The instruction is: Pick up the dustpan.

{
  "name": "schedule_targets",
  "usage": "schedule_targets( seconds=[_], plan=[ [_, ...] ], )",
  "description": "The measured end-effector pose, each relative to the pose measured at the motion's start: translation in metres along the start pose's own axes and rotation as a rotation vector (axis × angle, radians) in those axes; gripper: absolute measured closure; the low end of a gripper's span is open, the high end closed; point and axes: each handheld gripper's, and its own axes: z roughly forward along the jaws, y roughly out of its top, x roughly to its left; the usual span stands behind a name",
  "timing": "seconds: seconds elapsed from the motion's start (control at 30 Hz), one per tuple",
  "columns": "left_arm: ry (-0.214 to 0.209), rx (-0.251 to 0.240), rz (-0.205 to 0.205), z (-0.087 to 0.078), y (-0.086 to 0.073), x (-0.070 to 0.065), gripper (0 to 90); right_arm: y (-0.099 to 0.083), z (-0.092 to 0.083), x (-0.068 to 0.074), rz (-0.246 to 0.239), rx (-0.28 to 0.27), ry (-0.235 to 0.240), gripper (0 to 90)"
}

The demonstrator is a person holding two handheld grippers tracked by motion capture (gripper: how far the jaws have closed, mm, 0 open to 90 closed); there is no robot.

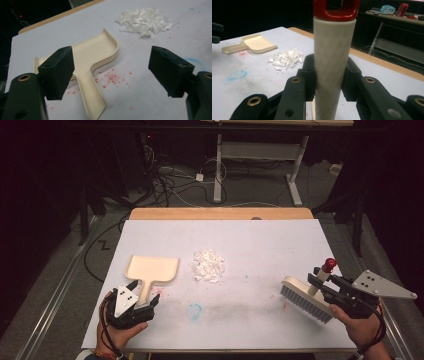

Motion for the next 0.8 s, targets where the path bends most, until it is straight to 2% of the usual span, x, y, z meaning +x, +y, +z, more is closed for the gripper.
schedule_targets(
  seconds=[0.17, 0.33, 0.4, 0.47, 0.5, 0.53, 0.6, 0.63, 0.67, 0.7, 0.73, 0.8],
  plan=[
    [-0.016, 0.024, 0.015, 0.001, -0.003, -0.003, 20.6, 0.004, -0.004, 0.002, -0.006, -0.015, -0.009, 69.8],
    [-0.033, 0.059, 0.001, 0.003, -0.008, 0.000, 20.5, 0.009, -0.003, 0.005, -0.020, -0.025, -0.005, 69.8],
    [-0.021, 0.083, -0.006, 0.003, -0.009, 0.003, 20.7, 0.009, -0.001, 0.005, -0.023, -0.025, -0.003, 69.8],
    [0.042, 0.187, -0.051, 0.007, -0.011, 0.009, 22.4, 0.009, 0.001, 0.006, -0.018, -0.024, 0.001, 69.8],
    [0.057, 0.227, -0.075, 0.009, -0.012, 0.012, 22.5, 0.008, 0.002, 0.006, -0.024, -0.021, 0.003, 69.8],
    [0.057, 0.227, -0.075, 0.009, -0.012, 0.012, 22.4, 0.008, 0.002, 0.007, -0.018, -0.015, 0.003, 69.8],
    [0.034, 0.243, -0.132, 0.010, -0.015, 0.017, 22.4, 0.008, 0.003, 0.008, -0.022, -0.013, 0.004, 69.8],
    [0.058, 0.292, -0.159, 0.013, -0.016, 0.020, 22.5, 0.008, 0.005, 0.009, -0.027, -0.006, 0.010, 69.8],
    [0.058, 0.292, -0.159, 0.013, -0.016, 0.020, 22.5, 0.008, 0.005, 0.009, -0.027, -0.006, 0.010, 69.8],
    [0.043, 0.307, -0.182, 0.015, -0.017, 0.022, 22.5, 0.007, 0.006, 0.009, -0.029, -0.005, 0.009, 69.8],
    [0.042, 0.354, -0.229, 0.022, -0.016, 0.026, 22.6, 0.007, 0.007, 0.010, -0.033, 0.004, 0.010, 69.8],
    [-0.006, 0.375, -0.288, 0.031, -0.015, 0.032, 23.3, 0.007, 0.009, 0.010, -0.031, 0.010, 0.010, 69.8]
  ],
)
